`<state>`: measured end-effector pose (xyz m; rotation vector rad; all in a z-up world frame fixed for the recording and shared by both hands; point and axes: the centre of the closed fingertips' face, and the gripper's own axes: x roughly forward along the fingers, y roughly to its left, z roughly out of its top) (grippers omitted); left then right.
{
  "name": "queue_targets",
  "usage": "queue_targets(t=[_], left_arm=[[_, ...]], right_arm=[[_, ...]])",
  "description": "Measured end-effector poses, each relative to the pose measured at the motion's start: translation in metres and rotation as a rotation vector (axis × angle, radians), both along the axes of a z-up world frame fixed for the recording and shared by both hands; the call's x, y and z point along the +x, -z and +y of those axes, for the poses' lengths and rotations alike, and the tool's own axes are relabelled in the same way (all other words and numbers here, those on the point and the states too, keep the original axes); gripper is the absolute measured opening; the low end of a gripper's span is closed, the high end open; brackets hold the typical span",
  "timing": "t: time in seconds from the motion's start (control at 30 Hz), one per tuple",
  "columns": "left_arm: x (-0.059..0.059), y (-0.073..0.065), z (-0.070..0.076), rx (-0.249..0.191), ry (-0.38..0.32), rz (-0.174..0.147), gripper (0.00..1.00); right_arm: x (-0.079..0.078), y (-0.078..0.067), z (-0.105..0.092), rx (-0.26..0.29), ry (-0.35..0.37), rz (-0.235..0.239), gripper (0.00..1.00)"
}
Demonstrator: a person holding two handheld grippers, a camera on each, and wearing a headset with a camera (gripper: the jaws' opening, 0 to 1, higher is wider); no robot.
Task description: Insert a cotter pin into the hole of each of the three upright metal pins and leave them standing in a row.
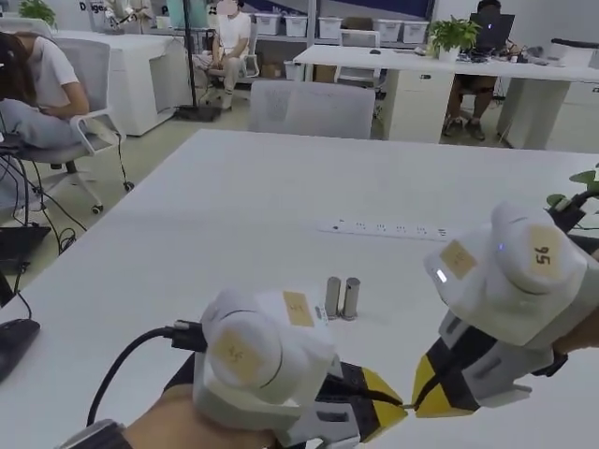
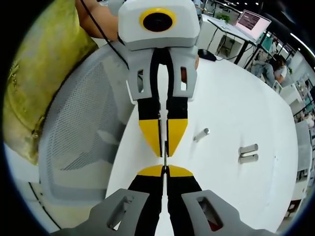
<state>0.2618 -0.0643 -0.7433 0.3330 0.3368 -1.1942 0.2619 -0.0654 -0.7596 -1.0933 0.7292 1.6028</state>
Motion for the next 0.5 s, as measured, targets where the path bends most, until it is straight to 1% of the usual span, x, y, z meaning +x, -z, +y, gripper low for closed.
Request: queue_targets(t=[0.07,0.13,0.27,0.37,0.43,0.5], left_arm=[[0.000,0.000,0.000,-0.002,-0.003,0.002,0.10],[0.000,0.001,0.001,0.004,-0.005,0.002,0.11],[0.003,0.001,0.003,-0.004,-0.025,0.001,0.17],[0.008,-0.001,0.009,-0.013,-0.046,-0.003,0.21],[0.013,-0.003,0.014,-0.016,-0.068,-0.011,0.24],[0.019,-0.004,0.022,-0.023,-0.098,-0.009,0.27]], right_arm=[[0.001,0.000,0.000,0.003,0.006,0.001,0.02],[0.002,-0.001,0.001,0.008,0.013,0.001,0.02],[0.002,0.000,0.002,0.008,0.015,0.005,0.02],[0.003,0.002,0.002,0.006,0.022,0.005,0.02],[0.004,0.001,0.003,0.010,0.029,0.003,0.02],[0.006,0.002,0.002,0.009,0.039,-0.004,0.02]])
